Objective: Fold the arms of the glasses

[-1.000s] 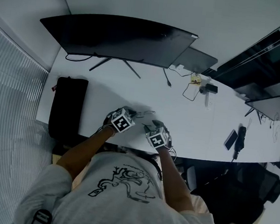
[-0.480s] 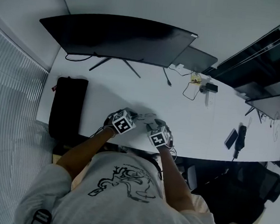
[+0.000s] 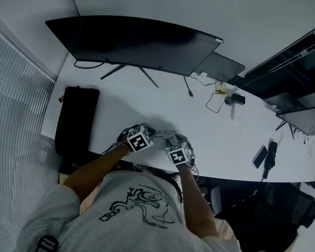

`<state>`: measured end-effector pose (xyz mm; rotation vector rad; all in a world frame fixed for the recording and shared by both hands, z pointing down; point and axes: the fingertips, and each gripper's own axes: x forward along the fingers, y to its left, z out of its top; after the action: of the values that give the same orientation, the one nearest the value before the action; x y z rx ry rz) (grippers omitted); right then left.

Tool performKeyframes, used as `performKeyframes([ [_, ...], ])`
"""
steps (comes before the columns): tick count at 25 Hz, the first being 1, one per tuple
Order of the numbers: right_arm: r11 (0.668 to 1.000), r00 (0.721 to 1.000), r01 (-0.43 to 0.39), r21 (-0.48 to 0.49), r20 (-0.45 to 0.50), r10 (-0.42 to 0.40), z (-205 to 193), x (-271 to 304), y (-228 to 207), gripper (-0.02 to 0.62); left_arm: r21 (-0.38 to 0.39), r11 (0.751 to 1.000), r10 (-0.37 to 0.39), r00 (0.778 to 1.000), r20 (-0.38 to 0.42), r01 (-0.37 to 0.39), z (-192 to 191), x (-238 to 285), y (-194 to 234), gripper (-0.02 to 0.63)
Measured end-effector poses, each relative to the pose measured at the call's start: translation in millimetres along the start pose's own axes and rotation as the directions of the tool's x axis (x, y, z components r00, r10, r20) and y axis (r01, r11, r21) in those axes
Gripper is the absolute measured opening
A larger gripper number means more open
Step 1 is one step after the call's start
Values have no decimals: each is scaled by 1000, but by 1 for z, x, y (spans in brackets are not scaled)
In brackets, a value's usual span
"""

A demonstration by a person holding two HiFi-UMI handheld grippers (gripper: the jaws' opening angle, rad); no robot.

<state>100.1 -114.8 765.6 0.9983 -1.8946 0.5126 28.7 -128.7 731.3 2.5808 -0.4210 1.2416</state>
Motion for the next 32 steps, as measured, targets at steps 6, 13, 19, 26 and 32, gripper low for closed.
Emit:
performKeyframes([
  [6, 1000, 1000, 20, 16, -10, -19, -4, 1, -2, 212, 10, 1000, -16, 1000, -4, 16, -1, 0, -5, 36],
  [13, 996, 998, 59, 72, -29, -57, -11, 3, -6, 209, 22, 999, -29, 1000, -7, 29, -1, 0, -14, 37],
  [19, 992, 997, 67, 108, -30, -64, -6, -1, -2, 209, 78, 996, 44, 999, 2, -44, -3, 1, -13, 37],
  [26, 993, 999, 41, 114, -21, -39, -17, -1, 8, 190, 312, 924, 225, 974, 23, -221, -12, 2, -13, 35],
  [32, 991, 999, 35, 131, 0, -35, -25, -5, 14, 161, 445, 840, 328, 944, 41, -311, -23, 8, -22, 37],
])
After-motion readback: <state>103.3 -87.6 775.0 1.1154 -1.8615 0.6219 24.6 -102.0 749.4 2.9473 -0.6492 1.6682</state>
